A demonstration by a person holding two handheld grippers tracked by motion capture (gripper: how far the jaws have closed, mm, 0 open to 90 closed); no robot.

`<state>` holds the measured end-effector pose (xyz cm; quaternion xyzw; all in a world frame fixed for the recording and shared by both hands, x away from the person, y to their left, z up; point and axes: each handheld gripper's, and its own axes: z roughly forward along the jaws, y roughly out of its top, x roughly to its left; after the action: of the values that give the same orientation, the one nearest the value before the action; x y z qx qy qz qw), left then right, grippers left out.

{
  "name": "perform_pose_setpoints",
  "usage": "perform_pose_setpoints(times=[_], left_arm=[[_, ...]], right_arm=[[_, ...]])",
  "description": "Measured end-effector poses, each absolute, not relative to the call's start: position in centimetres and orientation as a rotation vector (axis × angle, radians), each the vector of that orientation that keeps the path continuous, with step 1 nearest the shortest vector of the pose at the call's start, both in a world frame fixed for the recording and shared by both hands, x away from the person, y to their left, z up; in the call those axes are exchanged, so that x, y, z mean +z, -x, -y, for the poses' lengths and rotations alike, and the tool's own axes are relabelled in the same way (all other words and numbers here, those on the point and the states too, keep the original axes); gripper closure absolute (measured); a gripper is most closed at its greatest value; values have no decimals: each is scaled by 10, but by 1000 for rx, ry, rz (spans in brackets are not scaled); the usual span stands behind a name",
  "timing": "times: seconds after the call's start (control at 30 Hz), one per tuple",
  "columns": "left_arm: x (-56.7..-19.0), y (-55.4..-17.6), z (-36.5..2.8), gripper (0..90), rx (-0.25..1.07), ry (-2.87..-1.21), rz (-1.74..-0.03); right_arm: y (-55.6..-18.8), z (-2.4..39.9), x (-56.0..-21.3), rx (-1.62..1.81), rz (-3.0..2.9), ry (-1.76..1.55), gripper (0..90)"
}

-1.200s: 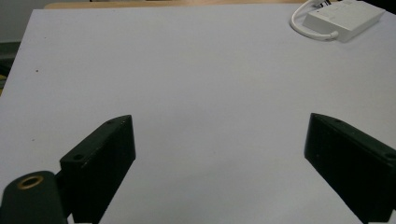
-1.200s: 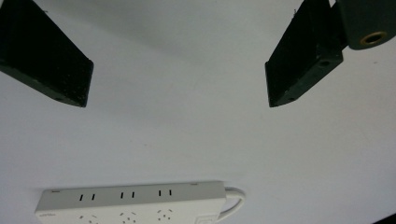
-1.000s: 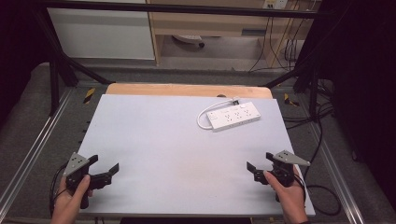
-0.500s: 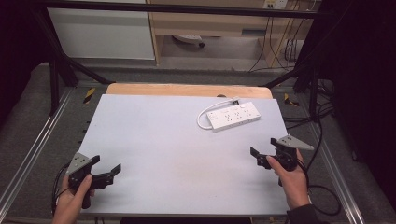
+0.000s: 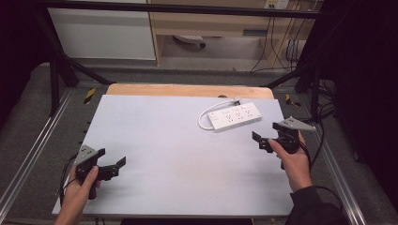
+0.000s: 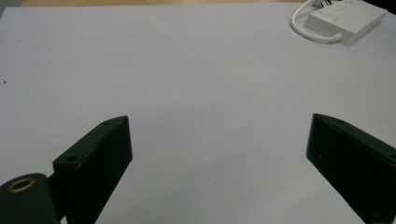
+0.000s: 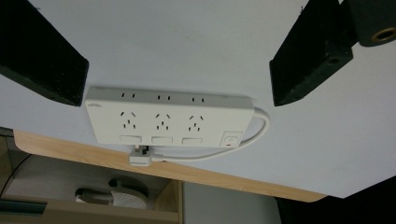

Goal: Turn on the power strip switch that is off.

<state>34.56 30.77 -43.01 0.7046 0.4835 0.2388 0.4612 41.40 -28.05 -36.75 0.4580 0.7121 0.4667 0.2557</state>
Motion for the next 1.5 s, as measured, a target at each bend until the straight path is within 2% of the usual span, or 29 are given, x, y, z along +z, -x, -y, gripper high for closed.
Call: perform_pose_setpoints(times=[0.33,0.93,1.23,1.5], left_arm=[[-433,-344,-308,68,576,-1747,-1204],[-435,-342,-309,65,568,-1752,-1218],[-436,-342,-308,65,564,-1758,-1220],[-436,-342,-308,65,561,-1756,-1221]], right_arm=[[-440,279,-353,1225,-1916,-1240,57],[-495,284,-353,1227,-1846,-1308,79],[-514,285,-352,1207,-1813,-1330,127],[-532,282,-355,1184,-1816,-1328,213]])
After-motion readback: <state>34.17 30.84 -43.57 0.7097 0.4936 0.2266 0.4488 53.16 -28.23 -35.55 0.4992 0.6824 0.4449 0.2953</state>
